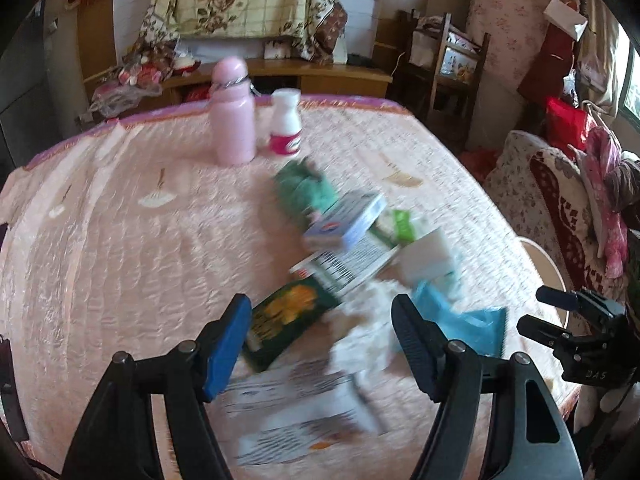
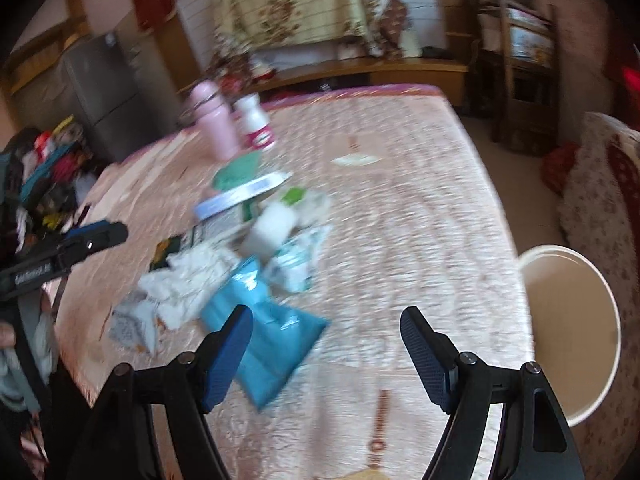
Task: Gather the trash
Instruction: 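Grasp the green snack wrapper with the left tool while the right tool grasps the blue tissue pack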
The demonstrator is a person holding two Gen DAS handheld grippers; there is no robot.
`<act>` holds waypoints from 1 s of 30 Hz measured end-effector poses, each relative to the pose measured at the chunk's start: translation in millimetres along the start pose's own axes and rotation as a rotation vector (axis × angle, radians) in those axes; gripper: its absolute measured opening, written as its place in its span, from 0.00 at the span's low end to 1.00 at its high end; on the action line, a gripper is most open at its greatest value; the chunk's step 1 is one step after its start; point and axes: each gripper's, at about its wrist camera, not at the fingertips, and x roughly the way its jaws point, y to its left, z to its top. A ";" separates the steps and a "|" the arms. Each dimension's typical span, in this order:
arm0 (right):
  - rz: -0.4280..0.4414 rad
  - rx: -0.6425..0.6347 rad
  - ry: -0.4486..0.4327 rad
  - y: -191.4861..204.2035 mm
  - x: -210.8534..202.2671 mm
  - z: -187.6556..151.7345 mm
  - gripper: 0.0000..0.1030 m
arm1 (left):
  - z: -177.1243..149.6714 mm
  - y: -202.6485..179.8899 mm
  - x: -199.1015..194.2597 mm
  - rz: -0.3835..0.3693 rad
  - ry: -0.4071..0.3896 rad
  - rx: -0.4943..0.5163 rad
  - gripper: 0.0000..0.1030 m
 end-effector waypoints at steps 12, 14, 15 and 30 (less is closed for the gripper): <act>0.043 -0.328 0.150 63.1 64.3 -1.4 0.77 | -7.5 34.9 39.0 -0.067 0.092 0.071 0.72; 0.041 -0.343 0.155 62.4 68.5 -1.1 0.77 | -7.6 35.0 50.9 -0.062 0.120 0.087 0.72; 0.042 -0.347 0.155 61.5 68.7 -0.4 0.77 | -7.5 34.5 57.0 -0.056 0.135 0.097 0.72; 0.036 -0.387 0.181 71.7 83.4 -2.9 0.79 | -6.5 33.8 84.9 -0.086 0.211 0.120 0.24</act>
